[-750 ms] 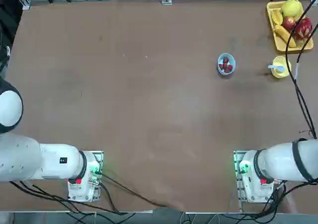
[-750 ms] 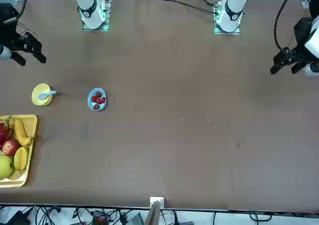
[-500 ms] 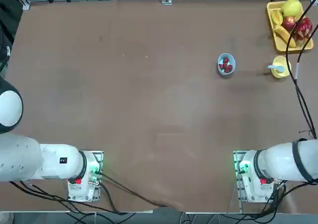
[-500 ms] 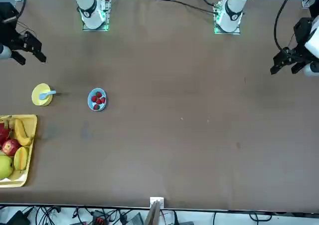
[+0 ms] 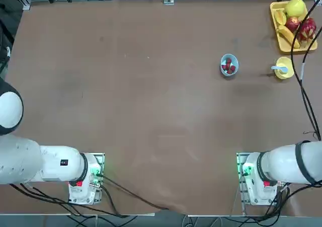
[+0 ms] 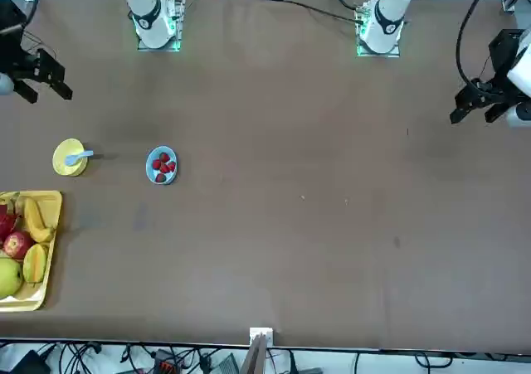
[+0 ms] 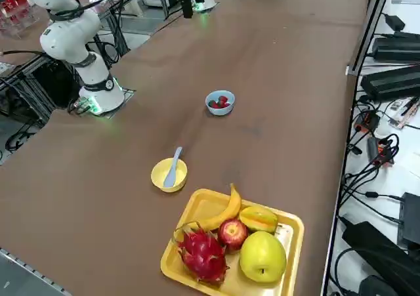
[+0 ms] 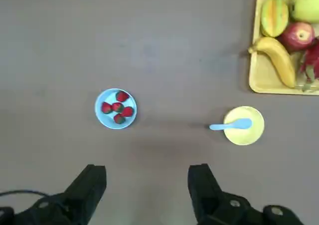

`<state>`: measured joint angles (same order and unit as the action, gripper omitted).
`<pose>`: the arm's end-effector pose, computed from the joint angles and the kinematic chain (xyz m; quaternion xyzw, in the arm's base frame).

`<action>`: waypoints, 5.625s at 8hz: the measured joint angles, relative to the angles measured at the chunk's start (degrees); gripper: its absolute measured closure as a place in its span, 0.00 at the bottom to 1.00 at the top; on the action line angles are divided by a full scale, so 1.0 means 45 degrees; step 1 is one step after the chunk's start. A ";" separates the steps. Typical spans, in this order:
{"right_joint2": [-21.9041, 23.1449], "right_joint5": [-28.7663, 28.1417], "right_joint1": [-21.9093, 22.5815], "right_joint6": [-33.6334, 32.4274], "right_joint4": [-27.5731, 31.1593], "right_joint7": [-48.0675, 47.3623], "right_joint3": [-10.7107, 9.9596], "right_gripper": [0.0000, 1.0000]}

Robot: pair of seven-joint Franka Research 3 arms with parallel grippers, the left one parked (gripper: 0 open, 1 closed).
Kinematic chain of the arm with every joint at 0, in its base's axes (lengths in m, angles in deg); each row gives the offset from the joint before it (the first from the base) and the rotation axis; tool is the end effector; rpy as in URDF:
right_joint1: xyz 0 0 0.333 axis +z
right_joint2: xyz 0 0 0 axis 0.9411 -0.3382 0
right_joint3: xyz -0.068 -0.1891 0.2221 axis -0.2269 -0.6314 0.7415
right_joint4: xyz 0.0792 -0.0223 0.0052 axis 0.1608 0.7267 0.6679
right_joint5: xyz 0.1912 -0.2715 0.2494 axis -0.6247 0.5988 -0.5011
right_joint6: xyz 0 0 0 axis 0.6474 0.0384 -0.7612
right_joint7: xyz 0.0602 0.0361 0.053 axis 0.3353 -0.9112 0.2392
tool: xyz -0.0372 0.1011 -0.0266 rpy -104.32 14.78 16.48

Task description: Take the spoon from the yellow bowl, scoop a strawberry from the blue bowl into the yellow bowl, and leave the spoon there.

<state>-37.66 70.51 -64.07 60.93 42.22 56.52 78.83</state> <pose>0.5535 -0.0031 0.6066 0.9994 0.0292 -0.0043 0.0189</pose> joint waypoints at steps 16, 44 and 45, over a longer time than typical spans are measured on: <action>-0.4701 0.9795 0.2081 0.4714 0.5738 -0.8993 0.0223 0.00; -0.8786 1.7197 0.1983 0.2884 0.7226 -1.5879 -0.0105 0.37; -0.8833 1.7201 0.1983 0.2882 0.7220 -1.5990 -0.0105 0.39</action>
<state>-77.41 147.91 -55.15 73.90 74.71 -15.43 78.35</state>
